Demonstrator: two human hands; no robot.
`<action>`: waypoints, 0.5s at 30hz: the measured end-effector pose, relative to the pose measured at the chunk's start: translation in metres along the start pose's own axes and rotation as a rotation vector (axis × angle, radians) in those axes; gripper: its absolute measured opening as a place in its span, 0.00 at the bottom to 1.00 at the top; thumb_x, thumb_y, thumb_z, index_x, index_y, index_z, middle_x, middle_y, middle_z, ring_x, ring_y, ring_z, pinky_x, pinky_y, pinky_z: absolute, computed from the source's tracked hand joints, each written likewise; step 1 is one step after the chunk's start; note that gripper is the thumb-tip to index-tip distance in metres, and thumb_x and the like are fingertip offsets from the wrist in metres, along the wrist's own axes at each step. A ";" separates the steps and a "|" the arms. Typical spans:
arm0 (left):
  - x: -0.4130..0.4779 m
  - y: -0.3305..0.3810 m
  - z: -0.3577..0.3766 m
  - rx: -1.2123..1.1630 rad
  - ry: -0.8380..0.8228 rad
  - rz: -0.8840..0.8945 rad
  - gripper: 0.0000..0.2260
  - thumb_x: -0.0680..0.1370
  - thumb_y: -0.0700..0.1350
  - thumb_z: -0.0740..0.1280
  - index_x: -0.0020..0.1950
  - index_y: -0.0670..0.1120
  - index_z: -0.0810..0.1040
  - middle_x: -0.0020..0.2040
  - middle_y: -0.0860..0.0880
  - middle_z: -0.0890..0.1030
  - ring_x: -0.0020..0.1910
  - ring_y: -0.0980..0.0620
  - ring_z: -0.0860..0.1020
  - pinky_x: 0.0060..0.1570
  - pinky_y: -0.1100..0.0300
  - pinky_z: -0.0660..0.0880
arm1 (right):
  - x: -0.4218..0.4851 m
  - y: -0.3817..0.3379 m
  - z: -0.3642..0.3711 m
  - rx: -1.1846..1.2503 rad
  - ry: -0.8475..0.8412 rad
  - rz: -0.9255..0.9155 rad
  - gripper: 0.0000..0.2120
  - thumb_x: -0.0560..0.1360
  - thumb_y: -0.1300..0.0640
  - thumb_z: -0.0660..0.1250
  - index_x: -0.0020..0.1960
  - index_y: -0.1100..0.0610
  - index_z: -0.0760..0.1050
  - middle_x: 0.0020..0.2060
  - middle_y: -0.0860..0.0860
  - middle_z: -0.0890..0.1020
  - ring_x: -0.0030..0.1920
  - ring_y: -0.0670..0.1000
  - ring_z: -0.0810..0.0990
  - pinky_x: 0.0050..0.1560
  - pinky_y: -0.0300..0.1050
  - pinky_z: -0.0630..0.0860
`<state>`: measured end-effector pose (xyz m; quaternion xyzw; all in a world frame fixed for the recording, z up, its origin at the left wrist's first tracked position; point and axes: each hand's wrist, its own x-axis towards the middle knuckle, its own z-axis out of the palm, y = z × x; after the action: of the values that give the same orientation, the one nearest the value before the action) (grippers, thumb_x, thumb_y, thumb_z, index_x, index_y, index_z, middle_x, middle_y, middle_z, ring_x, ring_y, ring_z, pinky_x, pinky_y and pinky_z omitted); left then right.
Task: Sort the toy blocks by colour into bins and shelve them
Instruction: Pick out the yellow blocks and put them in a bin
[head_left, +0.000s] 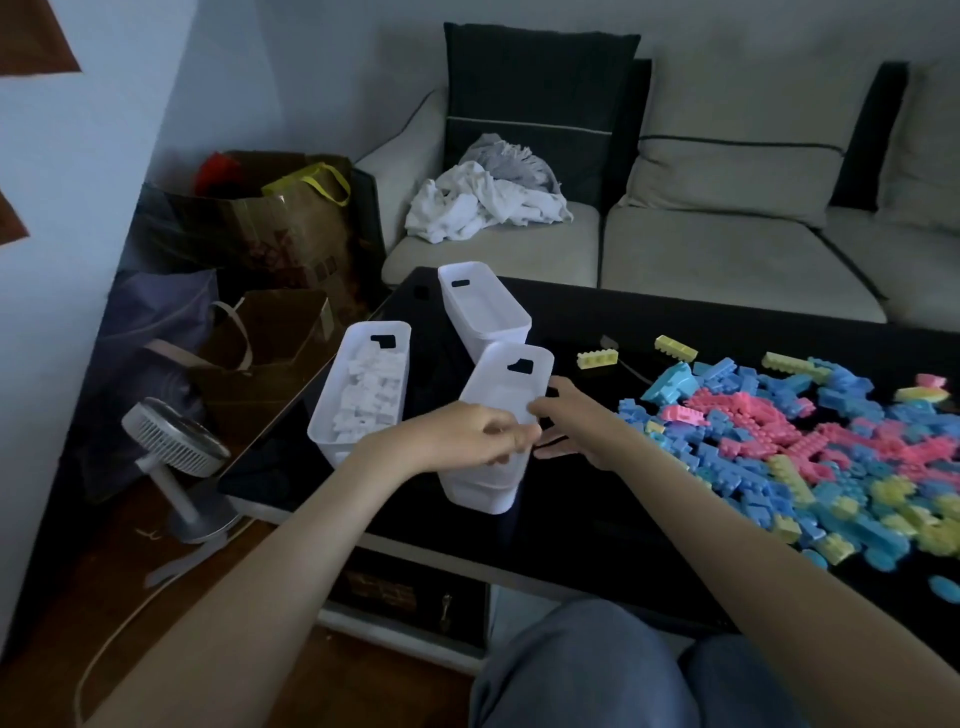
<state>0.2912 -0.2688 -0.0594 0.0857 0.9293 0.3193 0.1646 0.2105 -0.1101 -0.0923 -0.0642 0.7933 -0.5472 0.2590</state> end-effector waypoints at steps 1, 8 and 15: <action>0.004 0.000 -0.001 0.082 0.081 -0.024 0.17 0.77 0.65 0.57 0.46 0.55 0.77 0.43 0.56 0.79 0.47 0.57 0.77 0.46 0.62 0.72 | -0.001 -0.003 0.003 0.012 -0.050 -0.014 0.25 0.77 0.56 0.61 0.72 0.48 0.58 0.59 0.53 0.75 0.55 0.57 0.79 0.53 0.54 0.80; 0.035 0.034 -0.003 0.216 0.414 0.070 0.15 0.81 0.55 0.57 0.43 0.47 0.73 0.34 0.52 0.73 0.36 0.53 0.75 0.38 0.60 0.70 | -0.020 -0.013 -0.029 -0.306 -0.044 -0.140 0.16 0.80 0.55 0.57 0.67 0.50 0.68 0.59 0.50 0.76 0.56 0.49 0.76 0.59 0.47 0.76; 0.077 0.082 0.047 0.317 0.178 0.244 0.09 0.81 0.45 0.60 0.59 0.47 0.76 0.54 0.48 0.76 0.52 0.48 0.77 0.50 0.52 0.75 | -0.059 0.027 -0.121 -0.901 0.121 -0.063 0.09 0.77 0.56 0.63 0.56 0.57 0.73 0.50 0.50 0.76 0.46 0.48 0.73 0.46 0.41 0.69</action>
<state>0.2410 -0.1580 -0.0624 0.1936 0.9615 0.1930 0.0265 0.2081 0.0241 -0.0639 -0.1625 0.9637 -0.1579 0.1416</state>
